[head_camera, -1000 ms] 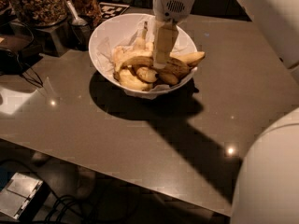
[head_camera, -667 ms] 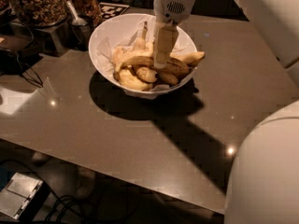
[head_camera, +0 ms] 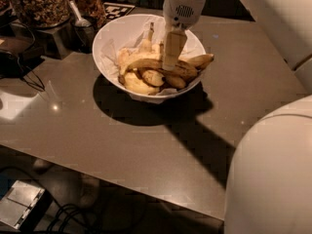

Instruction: Pick banana from white bowl

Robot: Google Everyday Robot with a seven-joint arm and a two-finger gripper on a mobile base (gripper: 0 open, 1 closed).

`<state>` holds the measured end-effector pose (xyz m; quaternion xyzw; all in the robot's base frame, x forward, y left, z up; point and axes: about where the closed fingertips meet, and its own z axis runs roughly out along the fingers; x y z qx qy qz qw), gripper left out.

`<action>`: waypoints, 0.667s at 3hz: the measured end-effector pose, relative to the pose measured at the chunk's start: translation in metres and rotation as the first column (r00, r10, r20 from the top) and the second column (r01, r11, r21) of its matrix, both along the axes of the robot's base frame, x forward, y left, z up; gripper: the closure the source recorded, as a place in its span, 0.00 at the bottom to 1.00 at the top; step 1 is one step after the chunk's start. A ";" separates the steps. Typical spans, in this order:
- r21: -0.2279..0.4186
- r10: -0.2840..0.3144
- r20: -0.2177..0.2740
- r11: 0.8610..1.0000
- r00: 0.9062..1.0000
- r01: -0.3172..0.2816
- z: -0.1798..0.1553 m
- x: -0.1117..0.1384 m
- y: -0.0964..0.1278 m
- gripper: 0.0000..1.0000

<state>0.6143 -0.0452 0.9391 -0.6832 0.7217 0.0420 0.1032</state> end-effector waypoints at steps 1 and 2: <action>-0.016 0.004 -0.015 1.000 1.000 -0.004 -0.007 0.000 0.002 0.40; -0.043 0.013 -0.048 0.999 0.999 -0.015 -0.024 -0.001 0.006 0.38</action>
Offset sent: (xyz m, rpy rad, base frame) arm -0.0508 -0.0190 -0.0383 -0.1821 0.2645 0.0514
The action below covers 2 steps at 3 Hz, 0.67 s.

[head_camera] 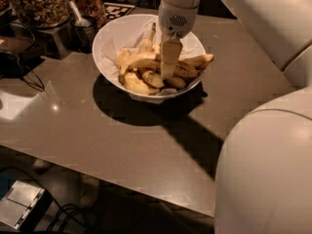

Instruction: Pick banana from white bowl

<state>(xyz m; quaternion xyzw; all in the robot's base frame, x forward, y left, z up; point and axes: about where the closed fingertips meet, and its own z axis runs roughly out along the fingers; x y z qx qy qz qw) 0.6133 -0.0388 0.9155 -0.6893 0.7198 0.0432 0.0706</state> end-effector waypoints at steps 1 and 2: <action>-0.016 -0.002 -0.015 1.000 1.000 0.001 -0.007 -0.002 -0.001 0.56; -0.005 -0.004 0.004 1.000 1.000 0.004 -0.007 0.004 0.002 0.79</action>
Offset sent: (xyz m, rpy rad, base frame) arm -0.0017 -0.0011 -0.0056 -0.0137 0.0128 -0.0013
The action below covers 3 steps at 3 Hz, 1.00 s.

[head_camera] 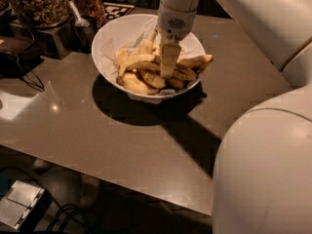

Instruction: Pick banana from white bowl

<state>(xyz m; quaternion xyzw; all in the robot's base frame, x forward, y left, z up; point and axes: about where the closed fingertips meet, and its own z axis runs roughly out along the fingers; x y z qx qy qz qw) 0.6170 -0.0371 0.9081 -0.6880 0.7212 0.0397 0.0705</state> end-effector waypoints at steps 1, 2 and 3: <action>0.000 0.000 0.000 1.000 1.000 0.000 0.000 0.000 0.000 1.00; 0.032 0.002 0.046 0.999 0.999 -0.003 0.006 0.004 0.002 1.00; 0.072 0.009 0.105 0.997 0.994 -0.017 0.026 -0.015 -0.005 1.00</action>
Offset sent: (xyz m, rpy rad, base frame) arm -0.0069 -0.0066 0.0161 0.0433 -0.0544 0.0124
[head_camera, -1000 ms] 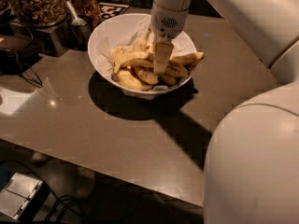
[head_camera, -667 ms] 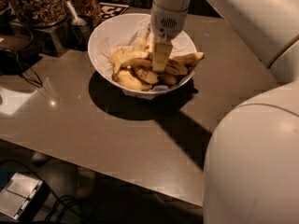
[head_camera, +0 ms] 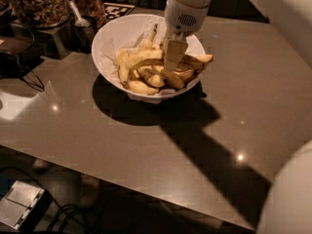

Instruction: Pick banana from white bowl

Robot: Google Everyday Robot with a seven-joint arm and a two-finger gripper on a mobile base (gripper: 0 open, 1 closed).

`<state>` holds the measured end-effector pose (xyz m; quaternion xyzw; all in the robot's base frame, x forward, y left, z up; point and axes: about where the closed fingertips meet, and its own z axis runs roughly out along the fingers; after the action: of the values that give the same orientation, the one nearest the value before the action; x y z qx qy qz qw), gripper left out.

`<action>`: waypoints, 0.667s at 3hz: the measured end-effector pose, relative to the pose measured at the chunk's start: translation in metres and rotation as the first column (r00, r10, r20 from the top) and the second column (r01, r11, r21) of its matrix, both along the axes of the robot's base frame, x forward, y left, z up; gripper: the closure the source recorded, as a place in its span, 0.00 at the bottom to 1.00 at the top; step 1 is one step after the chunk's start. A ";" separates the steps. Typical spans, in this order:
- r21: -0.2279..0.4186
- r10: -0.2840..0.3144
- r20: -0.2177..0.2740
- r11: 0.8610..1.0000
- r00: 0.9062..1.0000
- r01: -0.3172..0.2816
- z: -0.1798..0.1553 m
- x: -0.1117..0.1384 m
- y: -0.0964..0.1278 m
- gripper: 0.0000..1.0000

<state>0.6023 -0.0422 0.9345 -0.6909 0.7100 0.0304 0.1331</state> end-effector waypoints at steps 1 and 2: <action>0.026 -0.006 0.052 1.000 0.999 0.005 0.024 -0.027 -0.006 1.00; 0.046 -0.006 0.081 0.999 0.997 0.002 0.044 -0.047 -0.010 1.00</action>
Offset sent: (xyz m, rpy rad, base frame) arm -0.0738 -0.0179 0.0656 0.0588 -0.1002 -0.0029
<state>0.5549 -0.0519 0.9783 -0.6869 0.7045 0.0182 0.1778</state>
